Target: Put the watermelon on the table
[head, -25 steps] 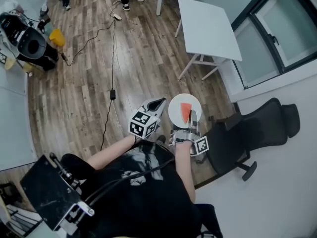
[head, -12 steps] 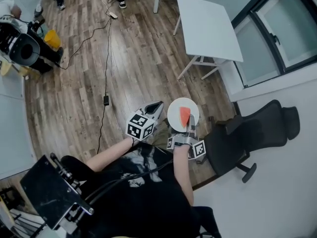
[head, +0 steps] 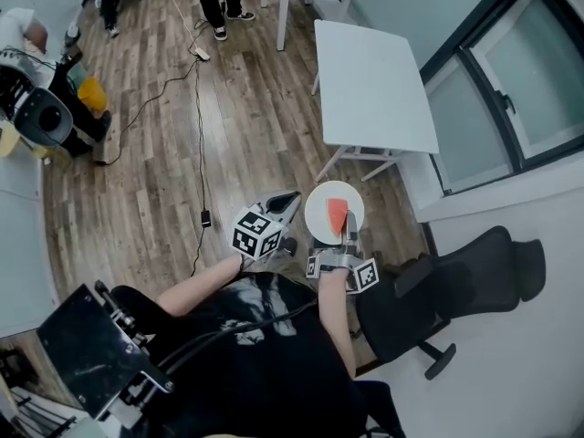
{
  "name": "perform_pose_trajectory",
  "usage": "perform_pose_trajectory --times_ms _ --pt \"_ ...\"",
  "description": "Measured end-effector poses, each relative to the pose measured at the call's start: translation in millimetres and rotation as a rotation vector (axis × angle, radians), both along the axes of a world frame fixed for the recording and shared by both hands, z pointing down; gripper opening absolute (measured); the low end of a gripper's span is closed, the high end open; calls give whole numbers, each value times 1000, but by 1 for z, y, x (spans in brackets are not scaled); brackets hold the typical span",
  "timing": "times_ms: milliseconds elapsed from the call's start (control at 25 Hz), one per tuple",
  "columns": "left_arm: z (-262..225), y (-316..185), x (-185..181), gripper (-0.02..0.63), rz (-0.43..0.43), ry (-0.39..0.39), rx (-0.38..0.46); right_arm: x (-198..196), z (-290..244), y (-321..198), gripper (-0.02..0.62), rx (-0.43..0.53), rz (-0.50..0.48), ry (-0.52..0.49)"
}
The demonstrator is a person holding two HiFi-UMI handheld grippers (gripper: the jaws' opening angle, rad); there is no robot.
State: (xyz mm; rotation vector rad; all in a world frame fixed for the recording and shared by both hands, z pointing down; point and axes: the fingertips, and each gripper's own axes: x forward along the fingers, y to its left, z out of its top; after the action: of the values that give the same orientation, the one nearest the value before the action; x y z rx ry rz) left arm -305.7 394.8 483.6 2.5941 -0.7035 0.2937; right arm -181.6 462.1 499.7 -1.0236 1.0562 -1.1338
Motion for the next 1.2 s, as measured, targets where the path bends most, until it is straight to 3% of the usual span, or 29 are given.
perform_pose_trajectory --times_ms 200,440,600,1000,1200 --pt "-2 -61 68 5 -23 -18 -2 64 3 -69 21 -2 -40 -12" --pt "-7 -82 86 5 -41 -22 -24 82 1 -96 21 -23 -70 -15" --pt "13 -140 114 5 -53 -37 -52 114 16 -145 21 -37 -65 -24" --pt "24 -297 193 3 33 -11 -80 188 20 -290 21 -80 -3 48" --pt "32 -356 224 5 111 -46 -91 213 17 -352 21 -70 26 58"
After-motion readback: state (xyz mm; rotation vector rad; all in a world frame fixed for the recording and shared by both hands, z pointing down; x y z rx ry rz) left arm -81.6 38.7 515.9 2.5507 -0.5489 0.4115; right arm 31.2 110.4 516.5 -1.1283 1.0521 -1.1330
